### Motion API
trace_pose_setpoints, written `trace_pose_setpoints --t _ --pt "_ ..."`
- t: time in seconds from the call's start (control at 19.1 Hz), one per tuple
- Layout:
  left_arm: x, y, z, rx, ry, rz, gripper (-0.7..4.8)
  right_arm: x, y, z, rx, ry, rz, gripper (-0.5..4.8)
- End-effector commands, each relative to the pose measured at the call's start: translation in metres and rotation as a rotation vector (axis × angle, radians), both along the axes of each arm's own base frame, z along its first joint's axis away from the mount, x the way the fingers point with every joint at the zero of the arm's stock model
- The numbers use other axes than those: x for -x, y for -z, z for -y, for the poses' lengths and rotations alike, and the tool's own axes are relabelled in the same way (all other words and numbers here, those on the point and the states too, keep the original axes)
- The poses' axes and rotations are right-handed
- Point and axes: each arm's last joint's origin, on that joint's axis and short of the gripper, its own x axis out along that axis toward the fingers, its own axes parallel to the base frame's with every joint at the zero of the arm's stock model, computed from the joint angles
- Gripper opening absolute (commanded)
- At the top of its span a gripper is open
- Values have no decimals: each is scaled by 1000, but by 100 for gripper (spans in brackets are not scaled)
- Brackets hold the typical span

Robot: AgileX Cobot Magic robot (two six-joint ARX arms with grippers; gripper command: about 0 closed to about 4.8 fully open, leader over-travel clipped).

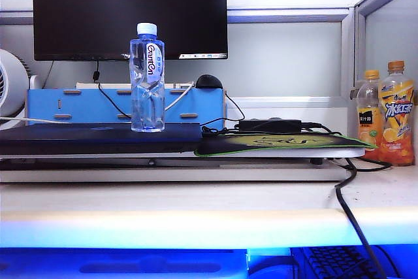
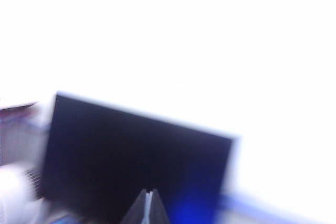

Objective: Pick up the mineral water bottle and place it on the laptop.

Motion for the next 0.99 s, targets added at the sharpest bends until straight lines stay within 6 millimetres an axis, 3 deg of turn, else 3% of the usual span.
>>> trace_pose_setpoints --t 0.05,0.31,0.57,0.78,0.89,0.99 --pt "0 0 0 -1 3 3 -2 53 -17 48 89 143 -24 -1" --pt "0 0 0 -1 3 3 -2 122 -25 110 80 217 -51 -1" --pt "0 0 0 -1 3 3 -2 163 -8 149 155 339 -176 -1" --pt "0 0 0 -1 3 3 -2 161 23 147 202 336 -243 -1" --pt "0 0 0 -1 3 3 -2 150 52 139 144 341 -189 0" --pt "0 0 0 -1 3 3 -2 135 93 131 115 343 -141 0"
